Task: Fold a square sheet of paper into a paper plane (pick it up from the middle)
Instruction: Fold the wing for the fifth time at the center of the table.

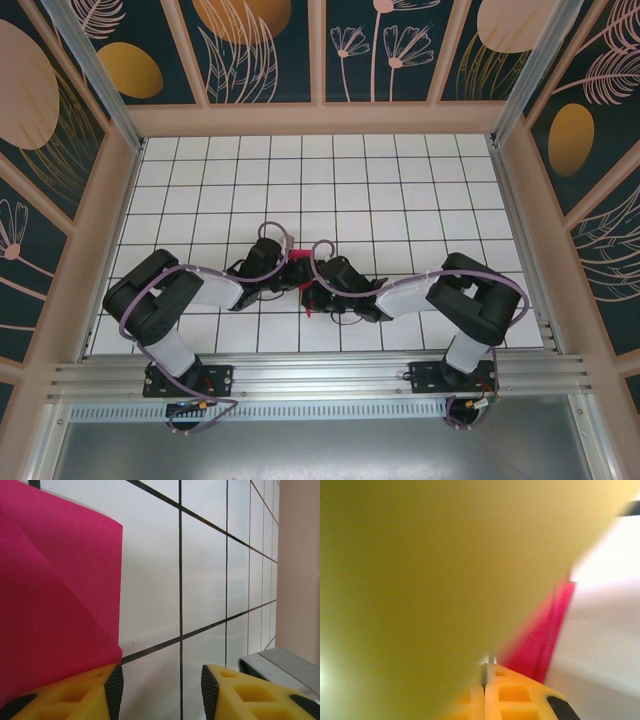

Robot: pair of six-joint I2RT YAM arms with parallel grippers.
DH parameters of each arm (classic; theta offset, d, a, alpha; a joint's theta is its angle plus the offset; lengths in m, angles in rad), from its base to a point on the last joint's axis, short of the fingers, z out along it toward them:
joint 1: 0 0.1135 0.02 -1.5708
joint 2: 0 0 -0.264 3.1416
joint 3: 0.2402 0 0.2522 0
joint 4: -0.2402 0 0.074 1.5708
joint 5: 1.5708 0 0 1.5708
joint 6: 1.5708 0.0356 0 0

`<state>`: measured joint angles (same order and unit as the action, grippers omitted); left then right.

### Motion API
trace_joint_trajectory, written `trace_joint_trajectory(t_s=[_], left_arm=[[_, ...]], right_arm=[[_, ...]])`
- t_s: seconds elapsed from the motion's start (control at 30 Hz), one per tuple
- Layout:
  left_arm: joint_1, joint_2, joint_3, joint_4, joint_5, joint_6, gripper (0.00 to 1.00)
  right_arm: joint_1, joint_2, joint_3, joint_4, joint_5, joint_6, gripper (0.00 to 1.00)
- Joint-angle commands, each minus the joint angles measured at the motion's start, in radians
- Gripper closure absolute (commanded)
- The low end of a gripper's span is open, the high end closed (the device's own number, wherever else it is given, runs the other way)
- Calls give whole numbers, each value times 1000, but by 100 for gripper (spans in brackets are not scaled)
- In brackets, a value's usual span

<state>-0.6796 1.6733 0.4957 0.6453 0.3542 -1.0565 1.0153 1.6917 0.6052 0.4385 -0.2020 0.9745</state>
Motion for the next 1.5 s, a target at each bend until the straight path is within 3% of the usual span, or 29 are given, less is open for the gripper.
trace_joint_trajectory(t_s=[0.0,0.17,0.3,0.5,0.67,0.8,1.0,1.2,1.47], left_arm=[[7,-9,-18,-39,-42,0,51],[6,-17,-21,-23,-27,-7,51],[8,-49,-4,-20,0,10,45],[20,-136,97,-173,0,119,33],[56,-240,109,-222,3,169,30],[61,-308,58,-246,-42,203,35],[70,-231,-10,-93,51,182,47],[74,-159,-19,-33,57,173,50],[74,-206,-70,-42,67,192,52]], right_arm=[[-18,33,-8,-33,0,-7,100],[-29,63,-77,-38,-21,14,100],[-33,65,-119,-13,-41,10,100],[-40,76,-119,-24,-71,-20,100],[-48,94,-106,-34,-97,-44,100],[-58,110,-92,-44,-109,-48,100],[-59,119,-77,-58,-114,-56,100],[-60,122,-67,-82,-113,-62,100],[-64,130,-56,-89,-112,-56,100]])
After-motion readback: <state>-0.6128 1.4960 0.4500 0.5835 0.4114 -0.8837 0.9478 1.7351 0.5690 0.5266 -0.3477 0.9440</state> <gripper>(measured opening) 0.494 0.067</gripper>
